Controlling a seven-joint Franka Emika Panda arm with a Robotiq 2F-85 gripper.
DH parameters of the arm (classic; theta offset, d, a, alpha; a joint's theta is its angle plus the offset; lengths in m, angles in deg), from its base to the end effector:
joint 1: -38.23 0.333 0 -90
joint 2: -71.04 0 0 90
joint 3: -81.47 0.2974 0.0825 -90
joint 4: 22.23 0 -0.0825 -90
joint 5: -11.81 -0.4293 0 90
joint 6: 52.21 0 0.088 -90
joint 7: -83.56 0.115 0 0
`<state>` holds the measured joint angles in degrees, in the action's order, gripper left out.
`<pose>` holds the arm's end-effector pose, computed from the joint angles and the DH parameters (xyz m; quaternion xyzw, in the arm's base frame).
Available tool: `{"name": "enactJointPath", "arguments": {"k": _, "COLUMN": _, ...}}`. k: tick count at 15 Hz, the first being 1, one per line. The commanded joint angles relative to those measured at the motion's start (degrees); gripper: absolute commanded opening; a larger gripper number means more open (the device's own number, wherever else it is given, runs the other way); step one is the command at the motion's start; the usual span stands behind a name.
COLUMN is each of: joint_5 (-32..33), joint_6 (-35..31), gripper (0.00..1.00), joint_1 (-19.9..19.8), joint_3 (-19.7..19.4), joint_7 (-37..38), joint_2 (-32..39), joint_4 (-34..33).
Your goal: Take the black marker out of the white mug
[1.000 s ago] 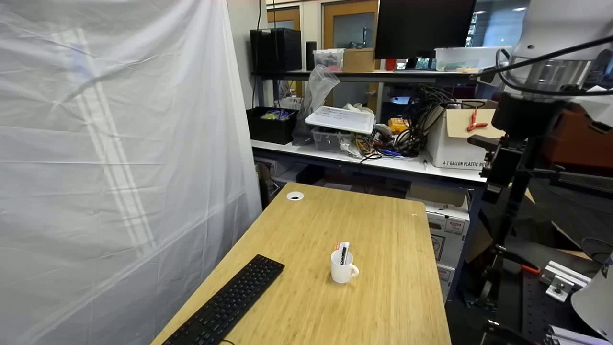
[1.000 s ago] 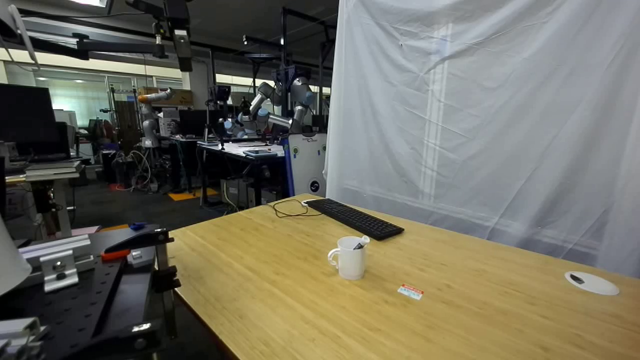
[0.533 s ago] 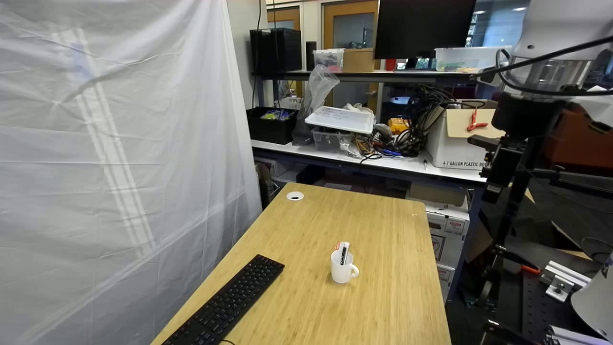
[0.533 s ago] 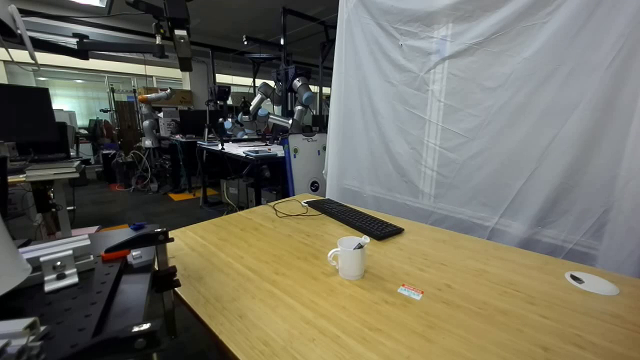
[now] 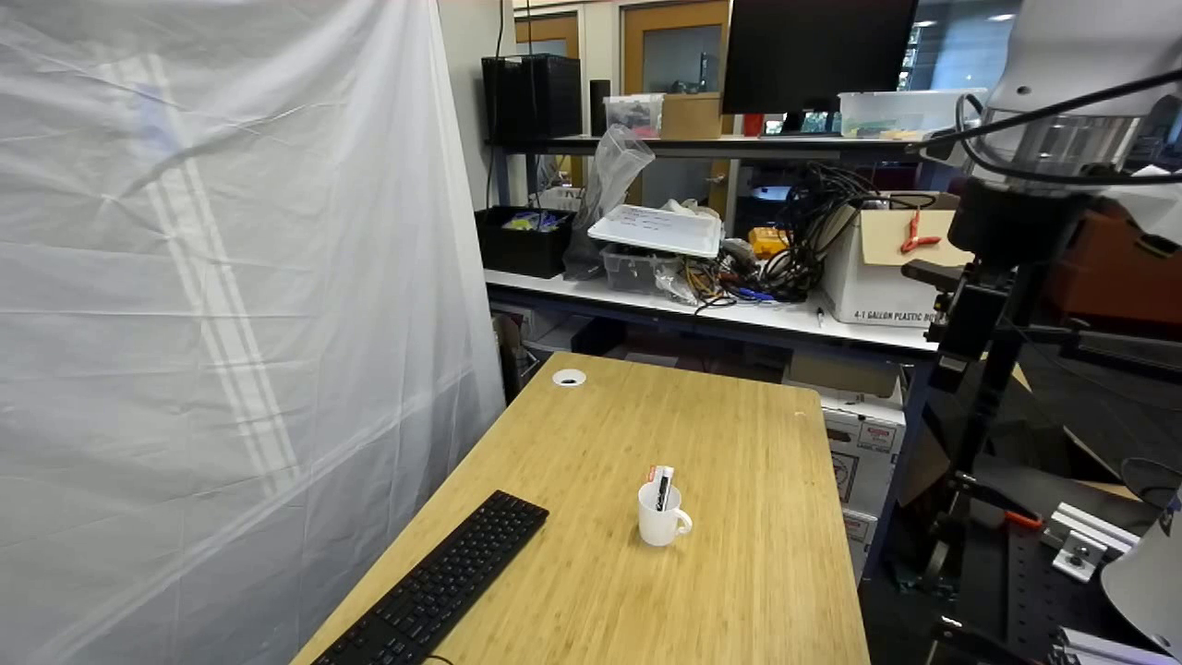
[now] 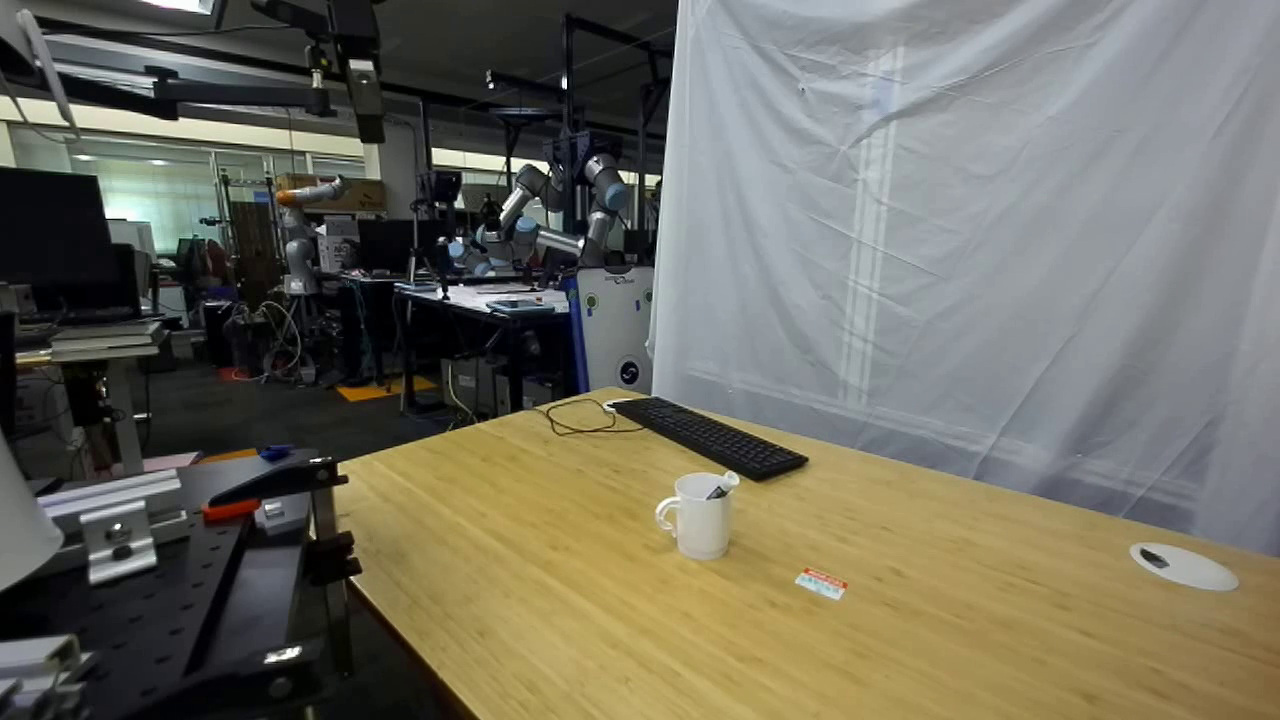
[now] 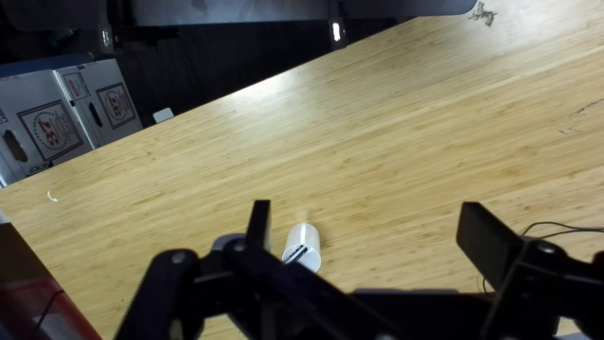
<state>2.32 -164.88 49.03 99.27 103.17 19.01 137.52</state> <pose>0.3132 0.1600 0.4093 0.9984 -0.0049 0.0479 0.0291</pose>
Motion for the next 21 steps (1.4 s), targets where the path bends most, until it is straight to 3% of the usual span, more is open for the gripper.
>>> {"name": "enactJointPath", "arguments": {"k": 1, "joint_5": 0.1, "joint_6": 0.1, "gripper": 1.00, "joint_1": 0.1, "joint_3": -0.1, "joint_7": 0.0, "joint_2": 0.0, "joint_4": -0.1}}
{"name": "enactJointPath", "arguments": {"k": 21, "joint_5": 1.2, "joint_6": -0.5, "gripper": 1.00, "joint_1": -0.4, "joint_3": -1.0, "joint_7": -2.2, "joint_2": 1.3, "joint_4": -0.2}}
